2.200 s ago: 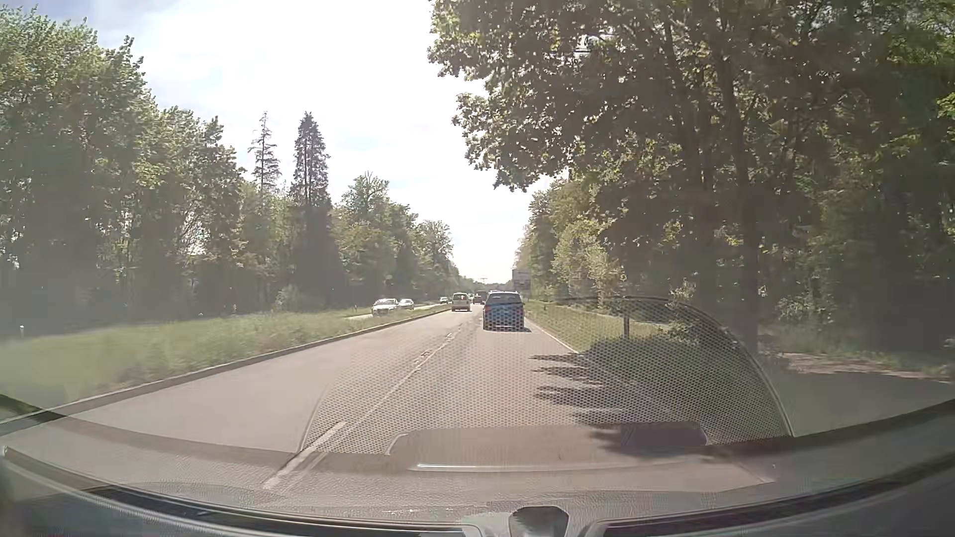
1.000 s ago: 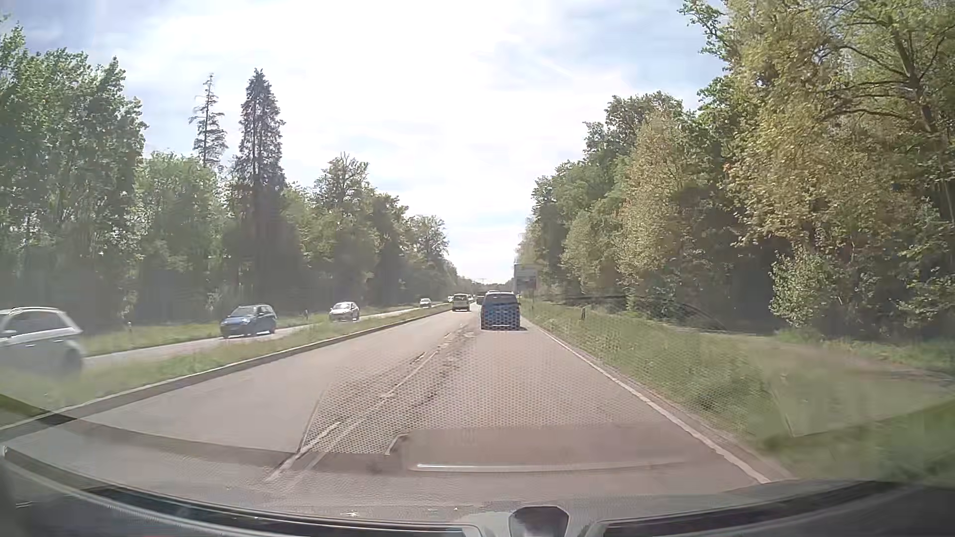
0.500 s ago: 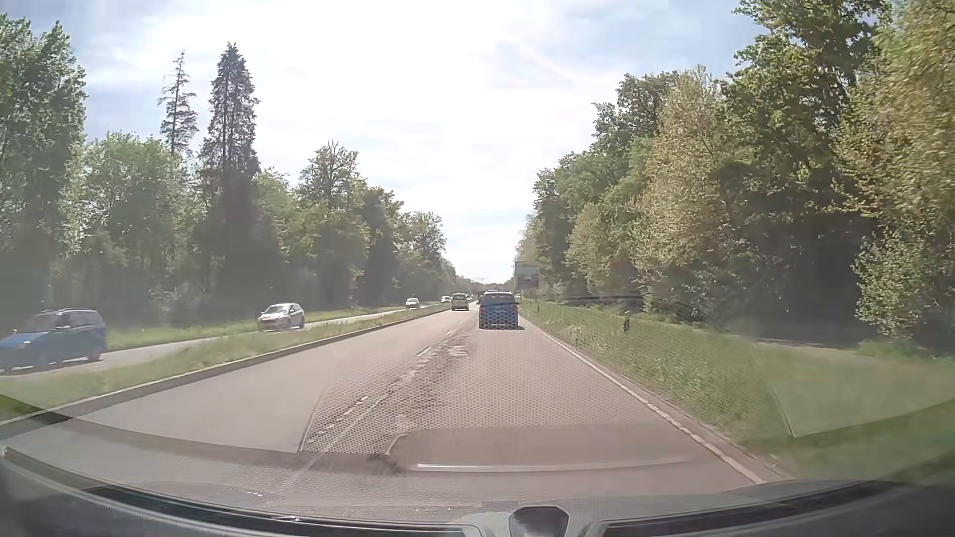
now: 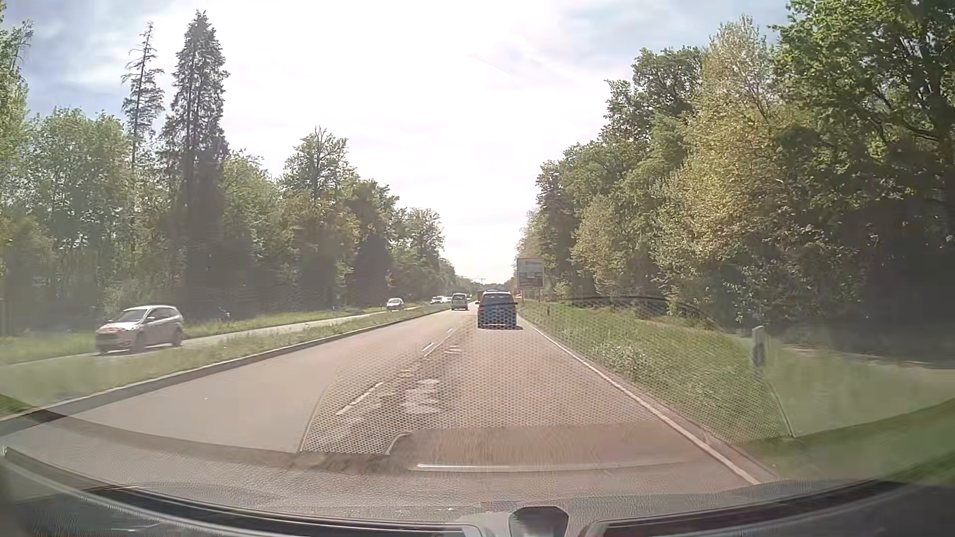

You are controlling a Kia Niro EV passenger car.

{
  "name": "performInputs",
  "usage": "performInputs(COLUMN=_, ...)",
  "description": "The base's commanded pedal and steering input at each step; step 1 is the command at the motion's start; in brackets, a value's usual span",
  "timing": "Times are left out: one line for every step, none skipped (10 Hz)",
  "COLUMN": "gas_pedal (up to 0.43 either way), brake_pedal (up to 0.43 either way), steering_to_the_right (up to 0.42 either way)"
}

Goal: Follow the waypoints while adhering to traffic rules and regulations

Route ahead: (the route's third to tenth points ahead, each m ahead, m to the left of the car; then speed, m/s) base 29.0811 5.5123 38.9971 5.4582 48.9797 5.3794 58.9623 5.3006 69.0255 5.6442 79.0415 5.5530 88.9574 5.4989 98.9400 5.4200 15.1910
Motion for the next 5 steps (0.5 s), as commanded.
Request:
performInputs(gas_pedal=0.11, brake_pedal=0.0, steering_to_the_right=0.0)
performInputs(gas_pedal=0.11, brake_pedal=0.0, steering_to_the_right=0.0)
performInputs(gas_pedal=0.11, brake_pedal=0.0, steering_to_the_right=0.0)
performInputs(gas_pedal=0.11, brake_pedal=0.0, steering_to_the_right=0.0)
performInputs(gas_pedal=0.11, brake_pedal=0.0, steering_to_the_right=-0.001)
